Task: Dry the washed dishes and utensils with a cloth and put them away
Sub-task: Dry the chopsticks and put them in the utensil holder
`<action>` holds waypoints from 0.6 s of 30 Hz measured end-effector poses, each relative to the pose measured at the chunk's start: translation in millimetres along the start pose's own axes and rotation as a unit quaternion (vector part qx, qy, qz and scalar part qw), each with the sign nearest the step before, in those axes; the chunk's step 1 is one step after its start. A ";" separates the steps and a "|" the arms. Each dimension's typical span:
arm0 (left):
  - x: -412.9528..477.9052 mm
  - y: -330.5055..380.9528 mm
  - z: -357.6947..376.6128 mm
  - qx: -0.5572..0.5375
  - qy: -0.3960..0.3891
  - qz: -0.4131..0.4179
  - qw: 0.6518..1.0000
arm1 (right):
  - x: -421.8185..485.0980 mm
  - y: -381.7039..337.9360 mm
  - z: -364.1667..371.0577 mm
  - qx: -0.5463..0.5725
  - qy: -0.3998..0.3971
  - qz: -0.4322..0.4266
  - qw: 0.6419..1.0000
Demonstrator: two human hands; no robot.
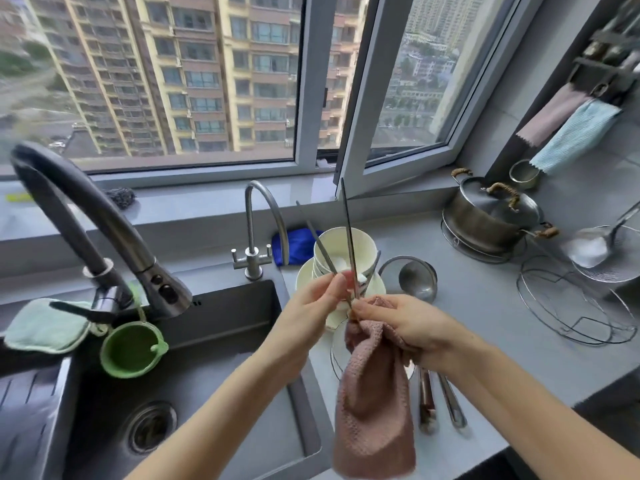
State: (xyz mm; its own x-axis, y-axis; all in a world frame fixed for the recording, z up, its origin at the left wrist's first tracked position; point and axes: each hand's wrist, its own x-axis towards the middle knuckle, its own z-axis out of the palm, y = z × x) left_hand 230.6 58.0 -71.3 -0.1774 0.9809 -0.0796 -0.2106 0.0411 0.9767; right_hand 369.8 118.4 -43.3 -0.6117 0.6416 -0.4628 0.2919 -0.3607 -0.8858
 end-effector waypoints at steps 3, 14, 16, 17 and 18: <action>-8.7 2.2 -22.9 -0.032 0.017 0.008 0.999 | 12.5 5.1 33.2 0.032 -0.017 0.032 0.999; -35.3 5.9 -73.8 0.005 0.066 -0.031 0.997 | 23.6 30.7 87.3 0.043 0.009 0.036 0.998; -34.9 8.4 -78.4 0.030 0.114 -0.042 0.992 | 20.1 30.3 79.8 0.061 0.085 0.005 0.994; -35.1 9.9 -82.1 0.035 0.131 -0.052 0.989 | 18.1 29.2 73.5 0.086 0.129 -0.011 0.988; -35.8 10.4 -86.3 0.051 0.139 -0.059 0.987 | 15.3 26.8 68.1 0.126 0.158 -0.027 0.979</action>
State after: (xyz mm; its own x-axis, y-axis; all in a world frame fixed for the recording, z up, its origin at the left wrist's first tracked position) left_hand 151.8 6.9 -75.5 -0.4180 0.8784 -0.2317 -0.1510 0.1844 0.9712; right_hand 318.2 72.4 -71.8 -0.3521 0.8276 -0.4372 0.0502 -0.4497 -0.8918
